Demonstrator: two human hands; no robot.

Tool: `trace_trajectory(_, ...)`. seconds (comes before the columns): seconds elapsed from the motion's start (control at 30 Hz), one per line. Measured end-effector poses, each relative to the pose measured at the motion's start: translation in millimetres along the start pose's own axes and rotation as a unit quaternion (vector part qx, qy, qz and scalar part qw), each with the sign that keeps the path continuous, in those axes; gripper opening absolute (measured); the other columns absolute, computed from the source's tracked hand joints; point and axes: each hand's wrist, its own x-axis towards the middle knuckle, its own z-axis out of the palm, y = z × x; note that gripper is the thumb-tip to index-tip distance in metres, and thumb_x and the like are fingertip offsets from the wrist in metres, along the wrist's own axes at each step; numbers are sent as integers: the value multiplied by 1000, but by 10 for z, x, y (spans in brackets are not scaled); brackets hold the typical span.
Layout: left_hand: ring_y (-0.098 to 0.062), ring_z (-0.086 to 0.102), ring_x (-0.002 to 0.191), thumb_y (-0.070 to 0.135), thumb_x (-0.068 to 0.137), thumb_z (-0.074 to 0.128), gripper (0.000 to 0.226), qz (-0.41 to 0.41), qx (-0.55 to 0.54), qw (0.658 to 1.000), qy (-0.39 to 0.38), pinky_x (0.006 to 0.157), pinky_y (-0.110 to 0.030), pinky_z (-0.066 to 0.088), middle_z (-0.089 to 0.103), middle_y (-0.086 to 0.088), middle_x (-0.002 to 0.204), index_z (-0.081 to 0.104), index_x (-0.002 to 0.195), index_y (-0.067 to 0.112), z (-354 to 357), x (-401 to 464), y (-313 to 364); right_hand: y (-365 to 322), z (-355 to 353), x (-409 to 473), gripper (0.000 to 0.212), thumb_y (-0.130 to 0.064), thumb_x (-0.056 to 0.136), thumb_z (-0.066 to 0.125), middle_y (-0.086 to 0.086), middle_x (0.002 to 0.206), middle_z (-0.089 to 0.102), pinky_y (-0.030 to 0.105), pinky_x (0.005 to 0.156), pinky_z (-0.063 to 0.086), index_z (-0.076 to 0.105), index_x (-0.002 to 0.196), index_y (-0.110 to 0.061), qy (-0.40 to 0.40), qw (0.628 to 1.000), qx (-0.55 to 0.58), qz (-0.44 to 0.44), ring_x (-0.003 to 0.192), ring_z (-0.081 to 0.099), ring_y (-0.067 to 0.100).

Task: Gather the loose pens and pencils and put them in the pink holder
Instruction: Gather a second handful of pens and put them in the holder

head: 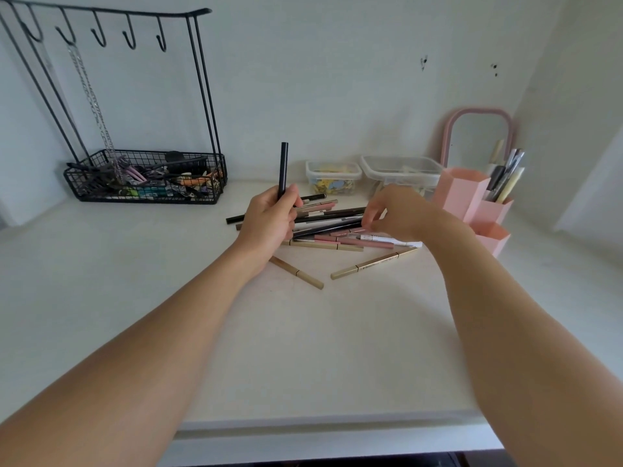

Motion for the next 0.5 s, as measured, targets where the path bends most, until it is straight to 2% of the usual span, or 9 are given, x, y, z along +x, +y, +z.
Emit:
trace_trajectory(0.07, -9, 31, 47, 30, 107, 50, 32, -3, -5, 1000, 1, 48, -24, 26, 37, 9, 53, 56, 80, 13, 1, -6, 11, -4, -24, -25, 15, -8, 87, 67, -4, 91, 73, 4, 66, 40, 81, 89, -14, -29, 999, -15, -1, 77, 60, 4)
trace_trajectory(0.13, -10, 30, 49, 29, 107, 49, 32, -6, -8, 1000, 1, 49, -25, 26, 36, 8, 54, 56, 80, 13, -1, -7, 17, 2, -30, -29, 15, -11, 88, 68, -3, 93, 72, -2, 58, 37, 81, 92, -15, -35, 999, -20, 2, 73, 56, -1)
trace_trajectory(0.23, -11, 30, 49, 29, 107, 50, 32, -9, -9, 1000, 5, 50, -26, 26, 36, 7, 54, 56, 81, 13, 4, -6, 14, 12, -28, -33, 13, -13, 88, 69, -4, 96, 72, 2, 60, 33, 80, 94, -17, -36, 999, -18, 10, 73, 55, -3)
trace_trajectory(0.3, -11, 30, 50, 29, 107, 49, 32, -12, -12, 1000, 7, 50, -26, 26, 35, 6, 54, 56, 81, 13, 3, 0, 10, 7, -39, -37, 13, -11, 86, 72, -5, 97, 73, 7, 71, 37, 80, 94, -18, -51, 999, -14, 11, 77, 58, -2)
trace_trajectory(0.37, -12, 30, 51, 29, 107, 49, 32, -13, -13, 1000, 7, 51, -27, 26, 35, 6, 54, 57, 81, 13, -4, 4, 5, 1, -38, -32, 13, -12, 86, 74, -4, 101, 73, 17, 84, 38, 80, 97, -17, -62, 998, -28, 14, 88, 60, 7)
trace_trajectory(0.5, -12, 31, 52, 29, 107, 50, 32, -14, -13, 1000, 6, 52, -27, 27, 36, 6, 55, 57, 80, 13, -2, 14, 2, 28, 3, 7, 10, -15, 90, 71, -1, 104, 72, 22, 83, 39, 77, 97, -17, -58, 996, -56, 25, 96, 63, 15)
